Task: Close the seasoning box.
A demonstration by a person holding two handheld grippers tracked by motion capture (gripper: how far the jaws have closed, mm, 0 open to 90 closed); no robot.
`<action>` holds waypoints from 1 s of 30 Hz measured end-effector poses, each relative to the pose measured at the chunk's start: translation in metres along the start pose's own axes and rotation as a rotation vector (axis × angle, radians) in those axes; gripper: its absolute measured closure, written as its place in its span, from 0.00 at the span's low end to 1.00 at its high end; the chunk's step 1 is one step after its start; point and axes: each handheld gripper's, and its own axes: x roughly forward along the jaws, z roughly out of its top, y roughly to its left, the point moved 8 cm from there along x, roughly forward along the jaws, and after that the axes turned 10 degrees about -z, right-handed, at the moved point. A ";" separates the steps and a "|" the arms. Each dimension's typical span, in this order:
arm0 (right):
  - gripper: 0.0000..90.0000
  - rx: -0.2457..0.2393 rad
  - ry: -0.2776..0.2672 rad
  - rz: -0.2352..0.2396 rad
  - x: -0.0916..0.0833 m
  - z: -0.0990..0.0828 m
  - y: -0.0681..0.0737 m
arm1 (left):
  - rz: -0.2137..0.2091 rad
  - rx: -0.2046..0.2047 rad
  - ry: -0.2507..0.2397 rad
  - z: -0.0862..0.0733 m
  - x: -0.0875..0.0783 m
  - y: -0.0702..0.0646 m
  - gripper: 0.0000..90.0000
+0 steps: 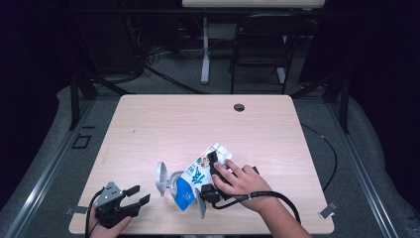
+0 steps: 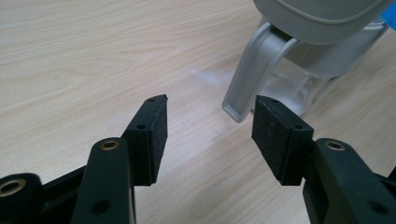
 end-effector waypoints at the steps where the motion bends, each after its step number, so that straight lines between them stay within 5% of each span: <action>1: 0.62 -0.005 0.002 -0.003 0.000 0.000 0.000 | -0.001 0.004 0.002 0.000 0.000 0.000 0.51; 30: 0.62 -0.022 0.004 -0.012 0.000 0.000 -0.002 | 0.004 0.001 0.000 0.000 0.000 0.001 0.51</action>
